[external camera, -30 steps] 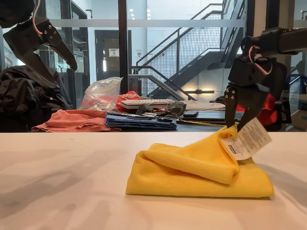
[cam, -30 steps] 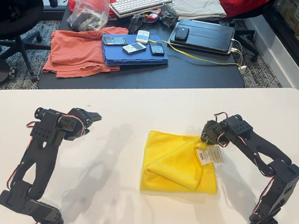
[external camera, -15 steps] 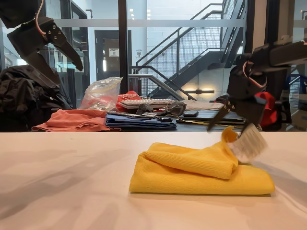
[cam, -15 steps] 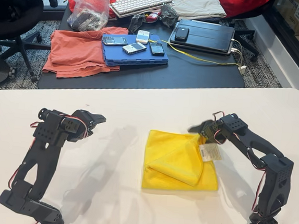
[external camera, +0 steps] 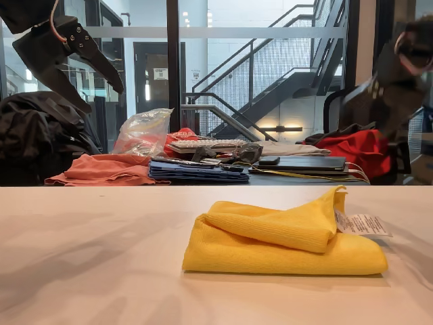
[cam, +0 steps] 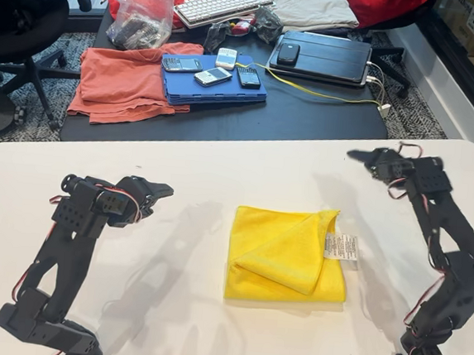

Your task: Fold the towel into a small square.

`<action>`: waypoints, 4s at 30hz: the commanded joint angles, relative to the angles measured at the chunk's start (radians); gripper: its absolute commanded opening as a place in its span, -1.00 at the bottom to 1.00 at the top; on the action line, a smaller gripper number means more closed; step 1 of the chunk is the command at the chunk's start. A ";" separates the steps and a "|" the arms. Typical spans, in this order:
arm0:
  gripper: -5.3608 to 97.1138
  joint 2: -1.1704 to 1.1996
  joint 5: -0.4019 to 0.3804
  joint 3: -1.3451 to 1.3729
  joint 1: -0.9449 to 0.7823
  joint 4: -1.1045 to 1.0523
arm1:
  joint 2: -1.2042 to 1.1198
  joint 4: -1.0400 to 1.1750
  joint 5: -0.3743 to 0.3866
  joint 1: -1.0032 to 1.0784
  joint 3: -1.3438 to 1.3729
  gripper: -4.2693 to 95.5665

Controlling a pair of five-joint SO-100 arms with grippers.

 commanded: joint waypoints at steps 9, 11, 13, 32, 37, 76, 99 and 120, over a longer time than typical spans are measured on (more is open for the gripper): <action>-0.25 0.098 0.156 -0.028 0.239 0.078 | -0.373 -0.348 0.000 0.479 -0.218 -0.45; -0.25 0.098 0.179 -0.028 0.302 0.098 | -0.486 -0.407 0.000 0.492 -0.291 -0.45; -0.25 0.098 0.201 -0.021 0.359 0.118 | -0.603 -0.442 0.000 0.502 -0.367 -0.45; -0.25 0.100 0.219 -0.028 0.468 0.258 | -1.035 -0.222 0.041 0.660 -0.764 -0.43; -0.25 0.100 0.221 -0.015 0.465 0.259 | -1.035 -0.170 0.497 0.683 -0.765 -0.43; -0.25 0.161 0.218 -0.012 0.466 0.262 | -1.284 -0.703 1.008 0.583 -0.767 -0.49; -0.25 0.163 0.219 -0.014 0.454 0.262 | -1.134 -0.716 1.009 0.568 -0.767 -0.95; -0.40 0.218 0.213 0.002 0.454 0.360 | -1.124 -0.704 1.005 0.348 -0.755 -0.95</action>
